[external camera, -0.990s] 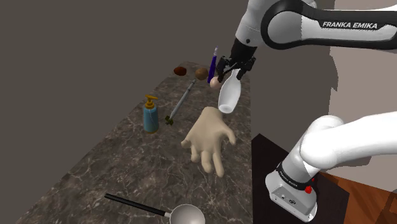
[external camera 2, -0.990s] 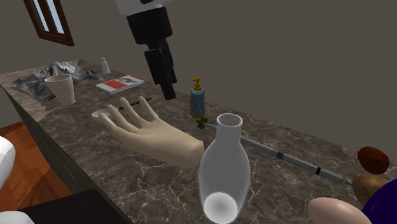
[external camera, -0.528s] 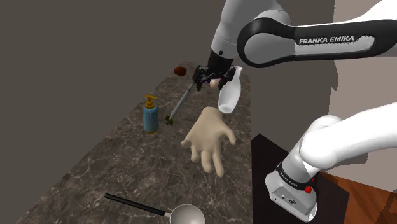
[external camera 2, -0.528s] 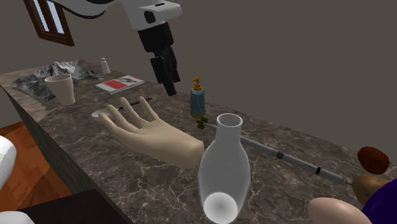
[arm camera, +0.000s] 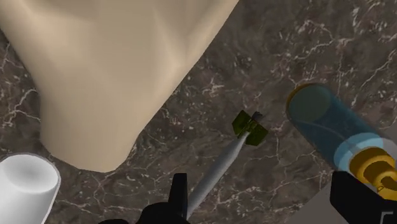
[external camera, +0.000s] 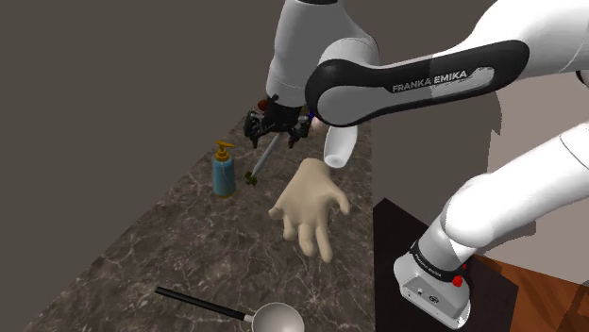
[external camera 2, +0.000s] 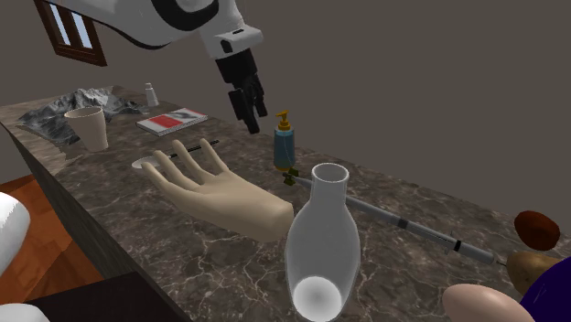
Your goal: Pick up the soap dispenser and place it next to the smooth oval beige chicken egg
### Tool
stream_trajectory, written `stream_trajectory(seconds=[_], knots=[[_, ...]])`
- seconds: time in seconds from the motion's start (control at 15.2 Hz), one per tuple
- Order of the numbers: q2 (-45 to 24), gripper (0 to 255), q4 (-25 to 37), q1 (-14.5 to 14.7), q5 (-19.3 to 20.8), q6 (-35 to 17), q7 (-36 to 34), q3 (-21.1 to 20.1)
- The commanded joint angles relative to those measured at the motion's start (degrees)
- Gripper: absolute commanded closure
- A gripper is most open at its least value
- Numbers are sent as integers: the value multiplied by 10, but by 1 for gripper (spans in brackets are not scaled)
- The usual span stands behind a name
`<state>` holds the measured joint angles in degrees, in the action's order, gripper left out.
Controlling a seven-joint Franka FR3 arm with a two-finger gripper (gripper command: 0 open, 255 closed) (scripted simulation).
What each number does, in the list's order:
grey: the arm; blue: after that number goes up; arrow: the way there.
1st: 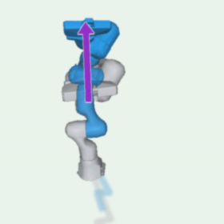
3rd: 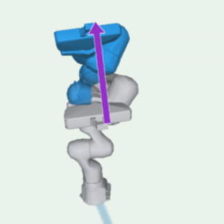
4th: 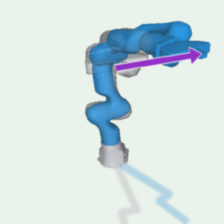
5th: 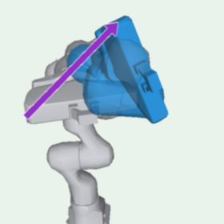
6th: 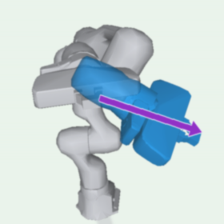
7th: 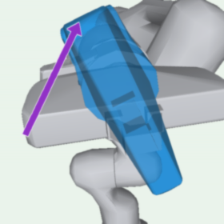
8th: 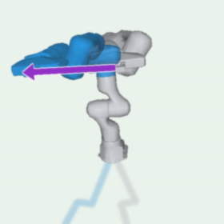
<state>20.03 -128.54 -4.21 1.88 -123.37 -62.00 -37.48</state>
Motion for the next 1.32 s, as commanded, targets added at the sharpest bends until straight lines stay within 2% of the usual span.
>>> stream_trajectory(seconds=[0.0,0.13,0.33,0.53,0.99,1.25], knots=[[-47,0,29,-19,34,-13,-59,-37],[-100,0,64,-36,81,-17,-122,-74],[-194,0,126,-47,177,-6,-228,-121],[-296,0,198,-15,279,25,-325,-129],[-332,0,185,-3,319,-8,-349,-108],[-335,0,184,-2,322,-10,-352,-107]])
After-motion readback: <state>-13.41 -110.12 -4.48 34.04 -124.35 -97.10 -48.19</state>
